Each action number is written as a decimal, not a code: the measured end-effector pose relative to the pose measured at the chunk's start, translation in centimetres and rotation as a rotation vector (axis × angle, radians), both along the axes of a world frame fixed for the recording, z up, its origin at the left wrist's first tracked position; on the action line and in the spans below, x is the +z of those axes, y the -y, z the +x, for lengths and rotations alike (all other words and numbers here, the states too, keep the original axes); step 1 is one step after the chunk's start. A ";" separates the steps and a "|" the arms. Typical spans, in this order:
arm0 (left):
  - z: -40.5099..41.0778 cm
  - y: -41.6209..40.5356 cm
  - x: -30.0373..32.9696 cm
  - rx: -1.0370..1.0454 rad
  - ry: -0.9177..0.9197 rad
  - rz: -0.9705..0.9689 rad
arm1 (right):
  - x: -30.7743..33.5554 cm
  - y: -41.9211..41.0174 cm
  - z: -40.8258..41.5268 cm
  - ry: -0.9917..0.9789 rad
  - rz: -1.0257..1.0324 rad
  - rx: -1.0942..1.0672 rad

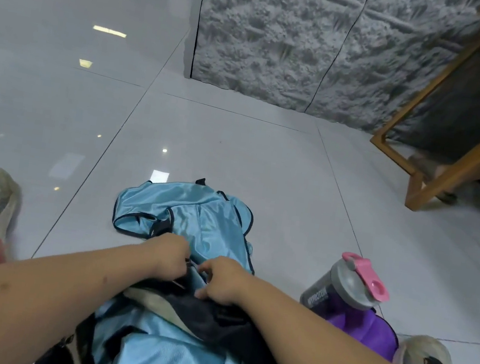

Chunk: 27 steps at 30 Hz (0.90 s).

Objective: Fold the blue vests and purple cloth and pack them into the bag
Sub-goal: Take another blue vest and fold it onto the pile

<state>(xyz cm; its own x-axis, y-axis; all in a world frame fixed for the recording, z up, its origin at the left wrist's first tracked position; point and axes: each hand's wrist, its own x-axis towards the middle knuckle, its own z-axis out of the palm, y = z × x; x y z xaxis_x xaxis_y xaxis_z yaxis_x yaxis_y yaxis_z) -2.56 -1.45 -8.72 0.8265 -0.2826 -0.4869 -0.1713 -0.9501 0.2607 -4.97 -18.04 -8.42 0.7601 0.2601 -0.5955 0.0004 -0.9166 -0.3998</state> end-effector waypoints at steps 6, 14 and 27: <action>0.3 0.4 5.0 0.190 0.034 -0.469 | 2.1 -0.2 -0.6 0.203 0.141 -0.128; -0.1 0.5 12.3 0.339 -0.018 -0.830 | 8.4 0.3 -0.5 0.421 0.223 -0.247; -0.6 2.1 25.8 0.734 -0.001 -1.261 | 18.8 -0.7 0.0 0.764 0.421 -0.335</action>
<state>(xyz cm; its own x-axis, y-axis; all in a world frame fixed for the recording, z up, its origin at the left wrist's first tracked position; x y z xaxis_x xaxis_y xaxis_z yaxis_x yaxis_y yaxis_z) -3.13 -3.54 17.04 0.9699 -0.0366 -0.2409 0.2421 0.0322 0.9697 -5.01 -17.38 10.40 0.9810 0.0369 0.1902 0.1619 -0.6958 -0.6998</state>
